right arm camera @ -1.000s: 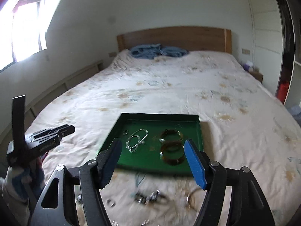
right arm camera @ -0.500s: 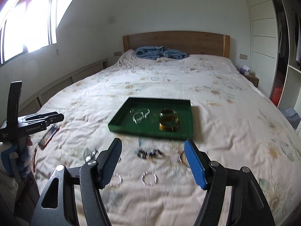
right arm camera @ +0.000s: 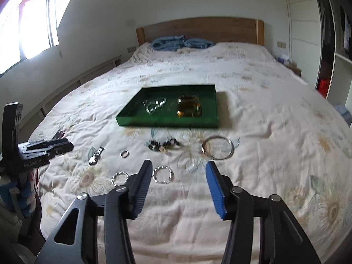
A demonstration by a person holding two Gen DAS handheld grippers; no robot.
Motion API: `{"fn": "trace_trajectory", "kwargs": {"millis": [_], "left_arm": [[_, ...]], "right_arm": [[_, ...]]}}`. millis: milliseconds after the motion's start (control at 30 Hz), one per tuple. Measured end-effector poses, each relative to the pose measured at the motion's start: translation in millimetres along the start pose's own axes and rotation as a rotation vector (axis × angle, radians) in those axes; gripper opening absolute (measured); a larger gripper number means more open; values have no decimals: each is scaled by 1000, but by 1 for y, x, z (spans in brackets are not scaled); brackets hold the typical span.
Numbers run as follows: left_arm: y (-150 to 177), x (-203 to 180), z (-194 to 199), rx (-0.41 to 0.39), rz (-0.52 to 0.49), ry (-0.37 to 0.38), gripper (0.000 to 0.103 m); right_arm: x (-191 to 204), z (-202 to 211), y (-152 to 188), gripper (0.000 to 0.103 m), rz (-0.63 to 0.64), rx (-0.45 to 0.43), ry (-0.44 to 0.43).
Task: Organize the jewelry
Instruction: 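Withdraw both tools from the tray toward the remaining jewelry, then grasp the twisted silver bangle with the left tool while the right tool grasps a silver ring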
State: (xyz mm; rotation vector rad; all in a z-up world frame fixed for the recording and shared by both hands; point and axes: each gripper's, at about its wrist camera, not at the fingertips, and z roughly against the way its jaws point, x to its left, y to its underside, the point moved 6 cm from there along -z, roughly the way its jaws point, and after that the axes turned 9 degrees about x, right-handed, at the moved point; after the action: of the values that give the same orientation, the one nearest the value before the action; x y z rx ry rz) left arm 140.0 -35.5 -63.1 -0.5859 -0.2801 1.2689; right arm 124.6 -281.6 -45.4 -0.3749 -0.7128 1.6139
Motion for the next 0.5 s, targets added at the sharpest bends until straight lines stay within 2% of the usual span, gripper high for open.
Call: {"fn": "trace_trajectory", "kwargs": {"millis": [300, 500], "left_arm": [[11, -20, -47, 93, -38, 13, 39], [18, -28, -78, 174, -61, 41, 39]], "right_arm": [[2, -41, 8, 42, 17, 82, -16], [6, -77, 10, 35, 28, 161, -29]]}}
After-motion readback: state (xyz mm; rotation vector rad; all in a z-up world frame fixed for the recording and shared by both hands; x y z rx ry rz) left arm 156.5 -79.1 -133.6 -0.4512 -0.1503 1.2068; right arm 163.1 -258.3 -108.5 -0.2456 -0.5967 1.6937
